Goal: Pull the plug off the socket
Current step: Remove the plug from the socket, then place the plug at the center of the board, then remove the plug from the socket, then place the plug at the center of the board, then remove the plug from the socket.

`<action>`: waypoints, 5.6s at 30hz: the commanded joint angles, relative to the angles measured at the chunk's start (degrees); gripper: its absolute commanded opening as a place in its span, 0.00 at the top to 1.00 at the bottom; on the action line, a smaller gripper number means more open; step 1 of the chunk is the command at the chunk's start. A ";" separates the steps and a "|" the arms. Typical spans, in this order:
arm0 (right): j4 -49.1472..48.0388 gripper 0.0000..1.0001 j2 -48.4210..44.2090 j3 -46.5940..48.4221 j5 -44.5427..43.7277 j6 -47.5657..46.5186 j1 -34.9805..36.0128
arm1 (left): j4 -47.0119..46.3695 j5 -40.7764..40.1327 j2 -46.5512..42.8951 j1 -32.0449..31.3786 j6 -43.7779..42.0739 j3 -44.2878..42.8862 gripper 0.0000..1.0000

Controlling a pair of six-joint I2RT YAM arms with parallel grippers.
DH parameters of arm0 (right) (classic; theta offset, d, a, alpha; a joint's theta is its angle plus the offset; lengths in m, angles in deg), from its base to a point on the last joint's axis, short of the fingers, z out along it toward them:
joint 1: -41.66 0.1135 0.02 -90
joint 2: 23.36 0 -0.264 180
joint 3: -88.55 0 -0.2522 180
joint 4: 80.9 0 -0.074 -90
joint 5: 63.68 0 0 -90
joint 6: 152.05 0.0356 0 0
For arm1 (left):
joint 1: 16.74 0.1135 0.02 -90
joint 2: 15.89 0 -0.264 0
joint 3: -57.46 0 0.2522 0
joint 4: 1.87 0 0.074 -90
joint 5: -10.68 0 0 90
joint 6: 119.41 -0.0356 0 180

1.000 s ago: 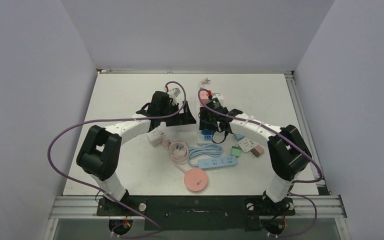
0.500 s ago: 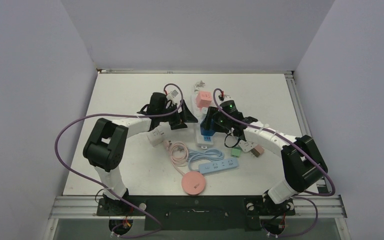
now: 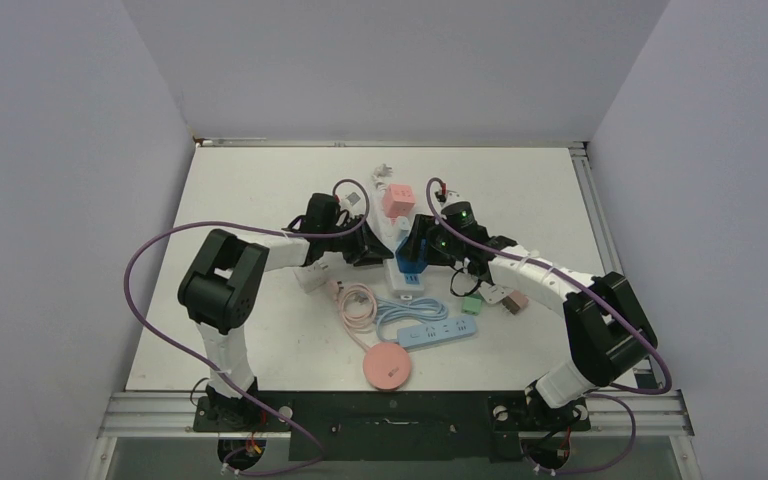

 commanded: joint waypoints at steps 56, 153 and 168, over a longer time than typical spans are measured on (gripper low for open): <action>8.20 0.03 0.53 8.82 -4.66 -3.82 -6.75 | 11.03 -4.77 0.19 -2.27 -11.40 -5.64 1.00; 0.80 0.57 26.69 31.77 1.99 -0.37 -9.27 | 26.11 -6.97 4.53 -1.66 -23.99 -14.64 1.00; -4.00 0.95 20.09 24.80 3.59 1.51 -15.04 | 31.75 -9.70 9.33 -1.51 -28.33 -18.43 1.00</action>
